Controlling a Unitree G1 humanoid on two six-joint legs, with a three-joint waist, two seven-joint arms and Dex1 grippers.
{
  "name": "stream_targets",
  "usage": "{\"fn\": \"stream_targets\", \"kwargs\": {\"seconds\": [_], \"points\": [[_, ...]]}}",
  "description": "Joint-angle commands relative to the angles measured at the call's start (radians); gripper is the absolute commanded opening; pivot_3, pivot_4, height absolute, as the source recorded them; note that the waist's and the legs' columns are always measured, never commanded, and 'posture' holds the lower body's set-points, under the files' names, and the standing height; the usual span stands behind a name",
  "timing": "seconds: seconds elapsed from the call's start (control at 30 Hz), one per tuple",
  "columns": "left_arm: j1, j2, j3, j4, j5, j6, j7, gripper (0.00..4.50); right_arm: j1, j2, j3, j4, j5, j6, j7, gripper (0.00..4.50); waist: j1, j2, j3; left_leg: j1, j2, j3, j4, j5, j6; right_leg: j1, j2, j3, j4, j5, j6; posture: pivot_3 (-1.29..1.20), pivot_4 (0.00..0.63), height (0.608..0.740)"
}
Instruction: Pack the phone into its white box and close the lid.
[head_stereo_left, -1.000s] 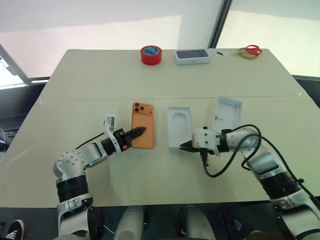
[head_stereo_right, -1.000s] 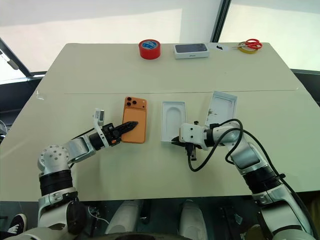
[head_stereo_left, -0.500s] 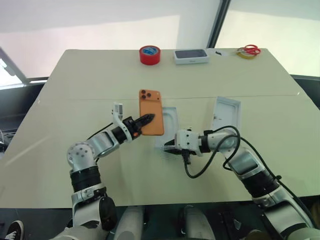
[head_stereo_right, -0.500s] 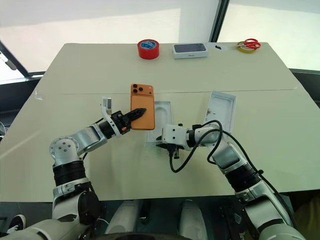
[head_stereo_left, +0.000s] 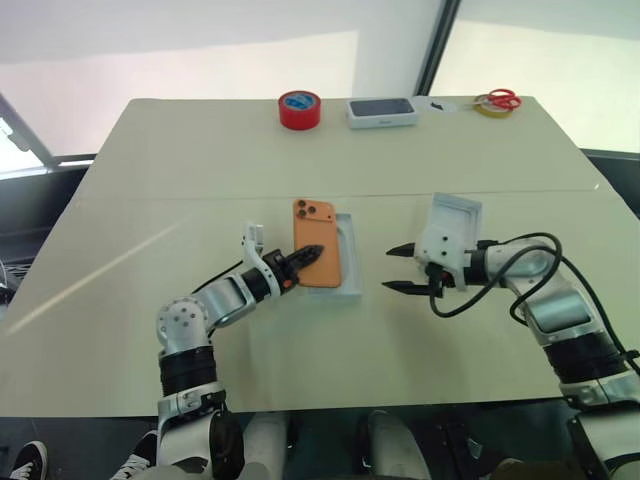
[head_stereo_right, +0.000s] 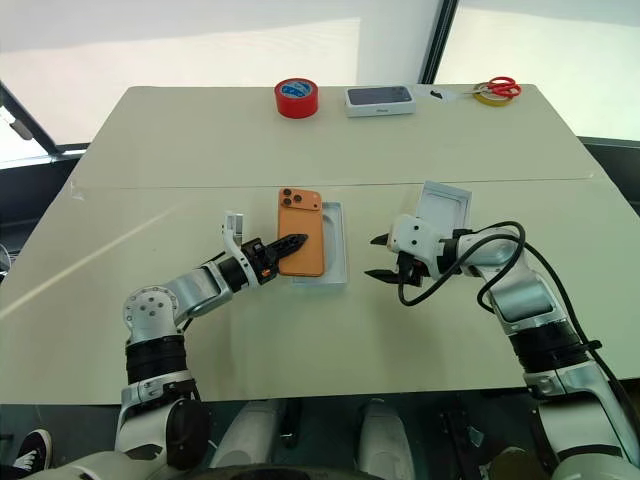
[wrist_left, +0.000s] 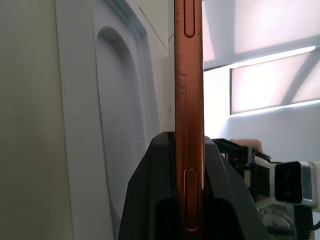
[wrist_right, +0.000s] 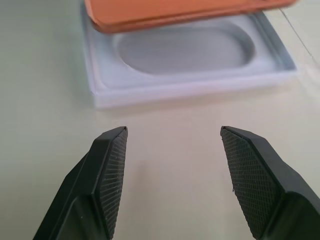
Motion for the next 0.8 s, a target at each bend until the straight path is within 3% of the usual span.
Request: {"fn": "stream_targets", "kwargs": {"seconds": [0.03,0.07,0.27,0.43,0.8], "points": [[-0.018,-0.011,-0.021,-0.013,-0.031,-0.006,-0.004,0.00,-0.040,0.017,-0.009,0.012,-0.009,-0.052,-0.019,3.09,0.001,0.000,0.000,0.000,0.000,0.000,0.000,0.000,0.000,0.000,0.000,0.000,0.000,0.000,0.000,0.00,0.150,0.740],[-0.019,-0.009,-0.024,-0.010,-0.029,-0.005,-0.001,0.00,-0.043,0.023,-0.006,0.014,-0.011,-0.054,-0.023,3.09,0.001,0.000,0.000,0.000,0.000,0.000,0.000,0.000,0.000,0.000,0.000,0.000,0.000,0.000,0.000,0.00,0.150,0.740],[-0.064,-0.007,-0.018,-0.025,-0.058,0.042,0.087,2.76,-0.052,0.046,0.007,0.018,-0.029,-0.059,-0.042,3.15,0.005,0.000,0.000,0.000,0.000,0.000,0.001,0.000,0.000,0.001,0.000,0.000,0.000,0.000,0.000,0.00,0.150,0.740],[-0.069,0.026,-0.030,-0.056,-0.069,0.113,0.149,2.76,-0.054,0.057,0.011,0.026,-0.036,-0.067,-0.054,3.15,0.002,0.000,0.000,0.000,0.000,0.000,0.001,0.000,0.000,0.001,0.000,0.000,0.000,0.000,0.001,0.00,0.150,0.740],[-0.023,0.238,-0.067,-0.198,-0.066,0.154,0.049,2.76,-0.056,0.071,0.007,0.032,-0.030,-0.059,-0.059,3.15,0.002,0.000,0.000,0.000,0.001,0.000,0.000,0.000,-0.001,0.000,0.002,0.000,0.001,0.000,0.000,0.00,0.150,0.740]]}}
